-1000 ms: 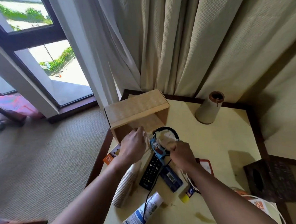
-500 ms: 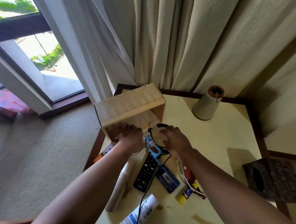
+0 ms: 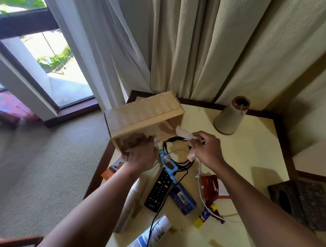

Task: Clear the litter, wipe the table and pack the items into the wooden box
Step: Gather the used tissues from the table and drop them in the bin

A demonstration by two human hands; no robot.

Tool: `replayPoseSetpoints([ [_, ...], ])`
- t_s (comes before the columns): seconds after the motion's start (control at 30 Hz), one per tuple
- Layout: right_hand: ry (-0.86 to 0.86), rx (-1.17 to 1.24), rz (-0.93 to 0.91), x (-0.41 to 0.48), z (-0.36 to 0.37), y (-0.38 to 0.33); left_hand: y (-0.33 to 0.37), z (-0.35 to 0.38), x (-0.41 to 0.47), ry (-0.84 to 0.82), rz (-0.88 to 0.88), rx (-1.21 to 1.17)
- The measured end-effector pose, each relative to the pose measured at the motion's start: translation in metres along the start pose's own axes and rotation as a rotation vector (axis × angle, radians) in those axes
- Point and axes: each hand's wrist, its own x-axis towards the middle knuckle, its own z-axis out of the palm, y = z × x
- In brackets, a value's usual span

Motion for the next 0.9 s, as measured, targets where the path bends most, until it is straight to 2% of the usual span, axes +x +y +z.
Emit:
replayPoseSetpoints([
  [0.17,-0.027,-0.041,0.07,-0.015,-0.026,0.007,0.009,-0.001,0.003,0.087,-0.038,-0.29],
  [0.33,-0.088,-0.139,0.184,-0.039,-0.024,0.024,0.024,-0.003,-0.002,0.014,0.077,-0.41],
  [0.43,-0.091,-0.155,0.125,-0.048,-0.012,0.03,0.028,0.002,-0.007,-0.026,0.215,-0.23],
  [0.53,-0.152,-0.256,0.011,-0.053,-0.002,0.034,0.028,-0.001,-0.014,-0.306,0.265,0.08],
  [0.6,-0.203,-0.326,-0.011,-0.057,0.003,0.039,0.029,-0.001,-0.019,-0.362,0.383,0.356],
  [0.7,-0.193,-0.342,-0.008,-0.059,0.01,0.043,0.025,0.009,-0.016,-0.31,0.466,0.543],
  [0.83,-0.119,-0.357,-0.017,-0.056,0.014,0.039,0.02,0.015,-0.012,-0.159,0.527,0.604],
  [0.9,-0.07,-0.312,-0.015,-0.055,0.01,0.038,0.021,0.01,-0.013,-0.11,0.514,0.561],
])
